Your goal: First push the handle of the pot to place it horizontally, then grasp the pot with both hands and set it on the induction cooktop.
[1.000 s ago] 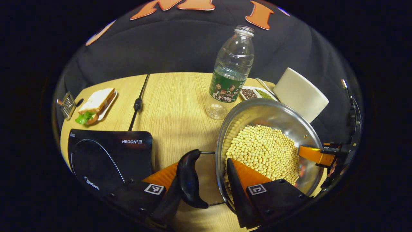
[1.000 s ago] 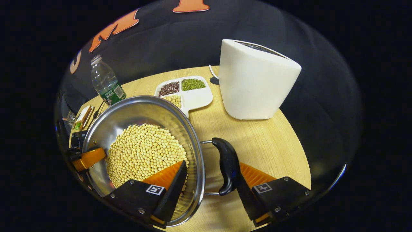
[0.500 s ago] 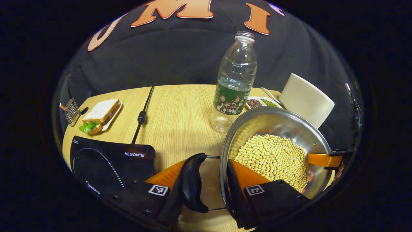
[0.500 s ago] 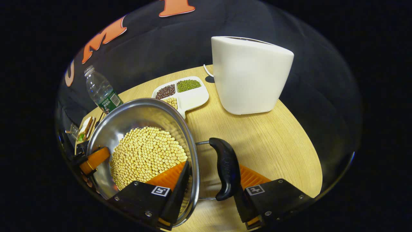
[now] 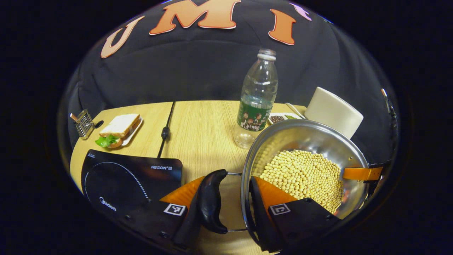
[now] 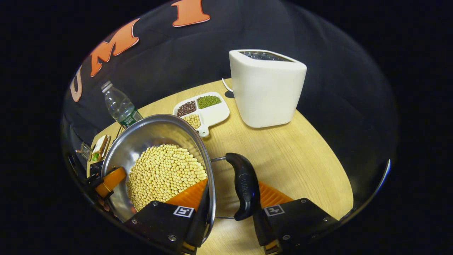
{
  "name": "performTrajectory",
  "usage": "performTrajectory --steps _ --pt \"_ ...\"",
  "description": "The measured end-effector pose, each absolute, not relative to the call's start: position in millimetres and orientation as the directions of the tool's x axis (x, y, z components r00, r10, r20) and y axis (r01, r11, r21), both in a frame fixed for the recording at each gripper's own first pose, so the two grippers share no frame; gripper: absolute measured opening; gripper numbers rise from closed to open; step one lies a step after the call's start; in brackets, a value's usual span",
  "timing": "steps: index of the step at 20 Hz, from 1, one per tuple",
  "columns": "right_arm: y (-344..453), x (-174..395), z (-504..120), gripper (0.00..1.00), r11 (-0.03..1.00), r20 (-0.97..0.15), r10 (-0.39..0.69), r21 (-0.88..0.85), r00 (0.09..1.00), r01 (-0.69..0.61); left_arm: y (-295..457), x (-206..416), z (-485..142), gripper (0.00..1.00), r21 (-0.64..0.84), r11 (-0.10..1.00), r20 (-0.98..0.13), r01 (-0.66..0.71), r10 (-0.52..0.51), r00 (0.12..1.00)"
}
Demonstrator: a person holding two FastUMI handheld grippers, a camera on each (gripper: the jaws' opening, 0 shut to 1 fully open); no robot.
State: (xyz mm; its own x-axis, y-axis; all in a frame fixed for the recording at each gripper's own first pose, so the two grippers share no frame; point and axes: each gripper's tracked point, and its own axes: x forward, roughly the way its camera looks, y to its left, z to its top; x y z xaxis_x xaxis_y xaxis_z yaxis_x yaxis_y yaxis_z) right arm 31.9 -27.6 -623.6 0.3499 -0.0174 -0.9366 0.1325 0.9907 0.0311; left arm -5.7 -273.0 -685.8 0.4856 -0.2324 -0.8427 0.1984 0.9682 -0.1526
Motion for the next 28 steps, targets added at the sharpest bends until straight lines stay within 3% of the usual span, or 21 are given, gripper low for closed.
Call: performTrajectory --steps 3,5,6,7,9,11,15,16,21,22,23,24,28 --pt "-29 33 -613 0.57 0.991 -0.925 -0.012 0.040 0.380 0.129 -263 -2 -658 0.70 -0.144 0.969 -0.827 0.199 -0.228 0.514" --pt "-26 35 -607 0.57 0.992 -0.917 -0.006 0.045 0.398 0.118 -252 -1 -640 0.74 -0.135 0.971 -0.816 0.195 -0.221 0.534" --pt "-25 37 -605 0.57 0.993 -0.912 -0.002 0.046 0.409 0.109 -244 -2 -631 0.69 -0.132 0.973 -0.813 0.187 -0.215 0.542" --pt "-27 38 -608 0.57 0.994 -0.907 0.001 0.048 0.421 0.101 -237 -1 -623 0.74 -0.129 0.974 -0.808 0.185 -0.212 0.550" --pt "-27 39 -608 0.57 0.995 -0.897 0.010 0.051 0.441 0.083 -222 -2 -607 0.74 -0.124 0.978 -0.803 0.167 -0.198 0.562" --pt "-24 40 -612 0.57 0.996 -0.888 0.026 0.060 0.459 0.060 -205 -2 -590 0.69 -0.111 0.982 -0.800 0.150 -0.178 0.573" --pt "-13 51 -621 0.57 0.996 -0.868 0.066 0.085 0.493 0.018 -161 -4 -563 0.68 -0.080 0.990 -0.779 0.118 -0.136 0.612" --pt "-10 54 -622 0.57 0.996 -0.865 0.077 0.090 0.495 0.002 -148 -3 -556 0.71 -0.074 0.992 -0.773 0.107 -0.125 0.622" --pt "-8 64 -639 0.57 0.990 -0.853 0.142 0.124 0.503 -0.069 -85 -6 -530 0.68 -0.030 0.998 -0.762 0.048 -0.054 0.646" --pt "-7 67 -643 0.52 0.988 -0.852 0.154 0.130 0.500 -0.083 -74 -8 -526 0.69 -0.021 0.999 -0.758 0.036 -0.040 0.651" --pt "-7 71 -646 0.57 0.986 -0.849 0.164 0.134 0.503 -0.094 -64 -8 -521 0.71 -0.014 1.000 -0.756 0.027 -0.028 0.654" --pt "-7 73 -648 0.53 0.985 -0.848 0.173 0.137 0.501 -0.109 -50 -9 -517 0.71 -0.008 1.000 -0.755 0.013 -0.015 0.656" --pt "-5 82 -652 0.57 0.974 -0.841 0.220 0.164 0.493 -0.155 -7 -17 -502 0.71 0.019 0.999 -0.748 -0.029 0.034 0.662"
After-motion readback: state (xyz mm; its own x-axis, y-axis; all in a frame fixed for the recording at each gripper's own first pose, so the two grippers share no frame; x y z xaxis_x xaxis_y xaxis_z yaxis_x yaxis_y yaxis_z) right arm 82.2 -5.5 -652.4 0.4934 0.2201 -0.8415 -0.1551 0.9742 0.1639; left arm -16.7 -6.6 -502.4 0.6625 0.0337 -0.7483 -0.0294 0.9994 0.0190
